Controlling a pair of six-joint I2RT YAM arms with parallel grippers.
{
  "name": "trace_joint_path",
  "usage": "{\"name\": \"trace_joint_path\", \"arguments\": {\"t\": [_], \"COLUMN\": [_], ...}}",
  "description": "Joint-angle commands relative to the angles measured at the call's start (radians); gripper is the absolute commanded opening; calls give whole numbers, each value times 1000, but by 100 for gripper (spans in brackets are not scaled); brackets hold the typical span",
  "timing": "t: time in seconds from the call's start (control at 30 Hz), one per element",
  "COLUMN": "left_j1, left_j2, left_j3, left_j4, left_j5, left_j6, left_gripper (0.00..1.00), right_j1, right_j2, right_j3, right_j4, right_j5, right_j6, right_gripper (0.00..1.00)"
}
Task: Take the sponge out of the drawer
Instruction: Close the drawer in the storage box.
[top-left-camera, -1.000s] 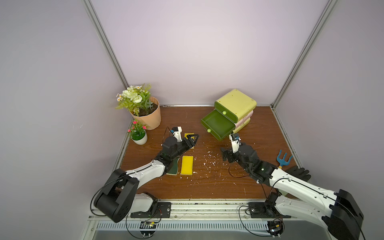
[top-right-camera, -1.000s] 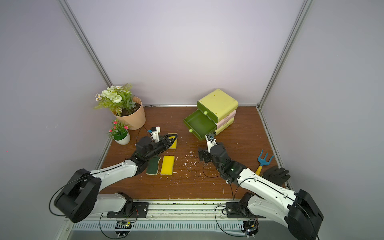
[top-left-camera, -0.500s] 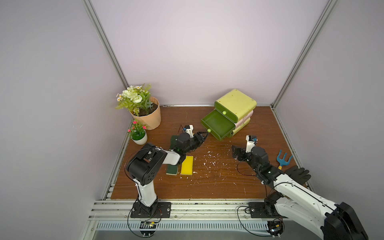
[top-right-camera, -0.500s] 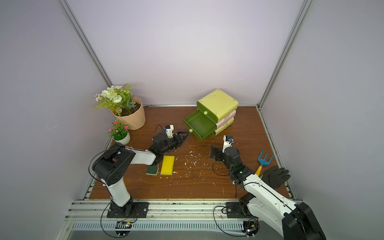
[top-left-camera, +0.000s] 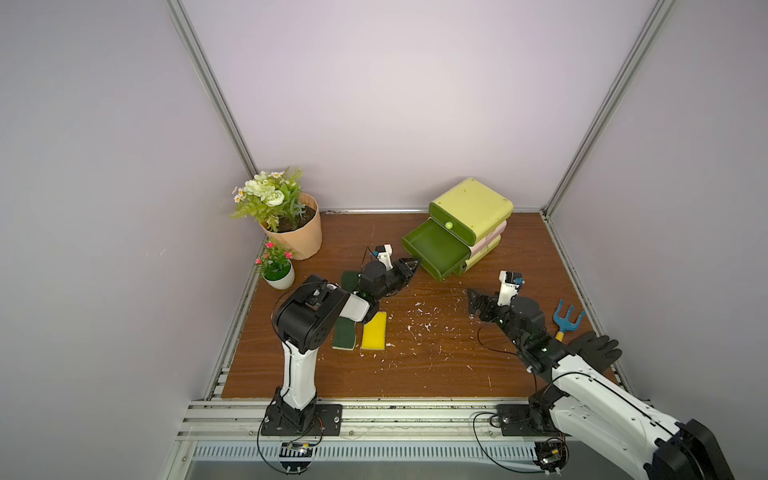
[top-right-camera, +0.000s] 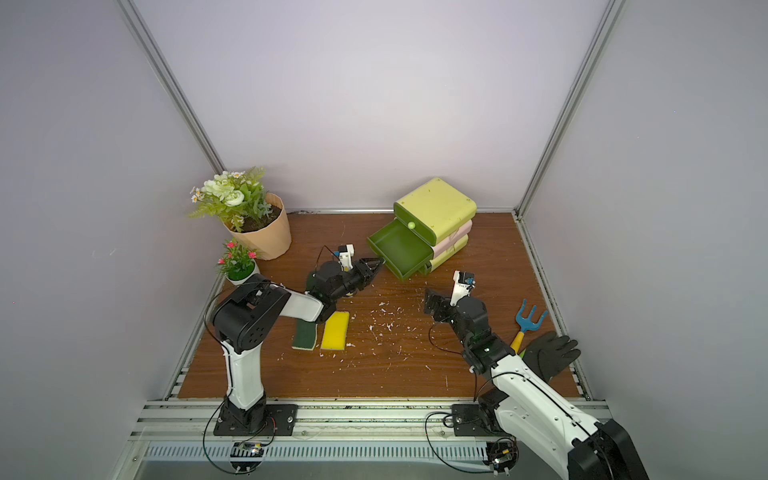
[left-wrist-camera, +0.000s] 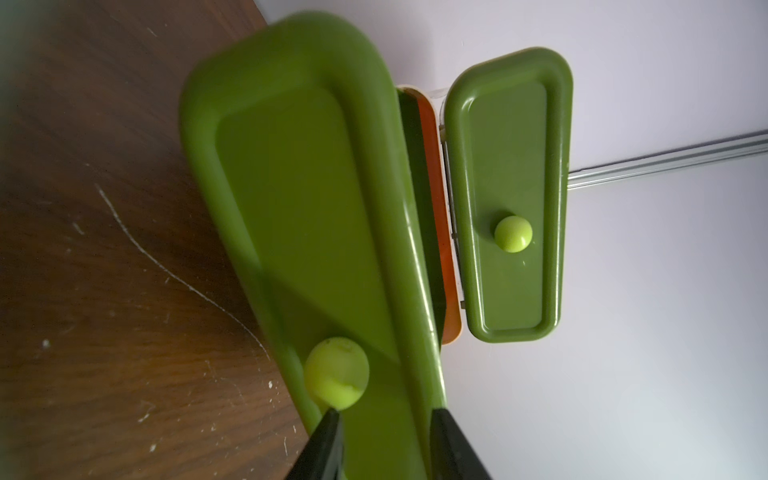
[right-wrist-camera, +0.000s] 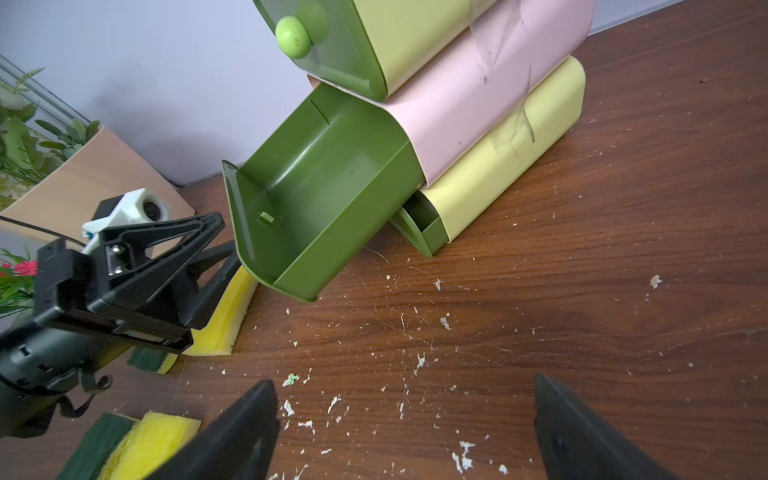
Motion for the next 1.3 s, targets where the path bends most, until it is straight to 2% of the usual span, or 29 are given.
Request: {"name": "trace_joint_path", "arguments": {"t": [0.0,0.3,0.7,1.27], "left_j1": [-10,-10,-10,-36], "left_j2": [34,83,121,242], "left_j3": [38,84,192,427], "left_j4": [44,49,21,-135], "left_j5": [21,20,42,33], "left_j6": [-22,-29,-29,5], "left_gripper": [35,30,18,18], "right_j1": [-7,-17,-23,-32], "right_j2": [-23,-51,-105,-124], "right_j3": [-12,-21,-42,-69], "right_j4": [37,35,35,49], "right_j5": [-10,-4,40,75], "right_j6": [18,22,29,40], "right_gripper": [99,99,99,99]}}
